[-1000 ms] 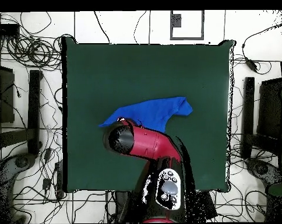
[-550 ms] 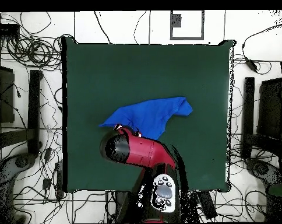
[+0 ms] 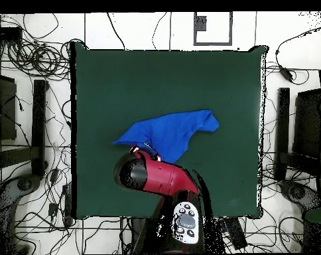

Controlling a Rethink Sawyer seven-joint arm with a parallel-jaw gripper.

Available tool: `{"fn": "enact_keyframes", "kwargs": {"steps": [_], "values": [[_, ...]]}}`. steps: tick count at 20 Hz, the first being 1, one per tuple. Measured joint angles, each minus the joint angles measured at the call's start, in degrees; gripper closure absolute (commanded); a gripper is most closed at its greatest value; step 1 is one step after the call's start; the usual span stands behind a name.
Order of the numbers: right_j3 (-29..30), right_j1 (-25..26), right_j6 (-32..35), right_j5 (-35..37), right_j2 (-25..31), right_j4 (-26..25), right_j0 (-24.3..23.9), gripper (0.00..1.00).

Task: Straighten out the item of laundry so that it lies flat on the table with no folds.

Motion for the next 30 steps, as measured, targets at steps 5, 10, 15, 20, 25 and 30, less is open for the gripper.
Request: {"fn": "enact_keyframes", "kwargs": {"steps": [5, 10, 15, 20, 25, 30], "values": [[0.3, 0.3, 0.0, -2.3, 0.0, 0.0, 0.3, 0.0], [0.3, 0.5, 0.0, -3.7, 0.0, 0.0, 1.1, 0.0], [0.3, 0.6, 0.0, -5.0, 0.0, 0.0, 2.0, 0.0], [0.3, 1.2, 0.0, -5.8, -0.1, 0.0, 2.0, 0.0], [0.3, 2.8, 0.0, -7.5, -0.1, 0.0, 2.0, 0.0], [0.3, 3.9, 0.0, -9.0, -0.1, 0.0, 1.9, 0.0]]}}
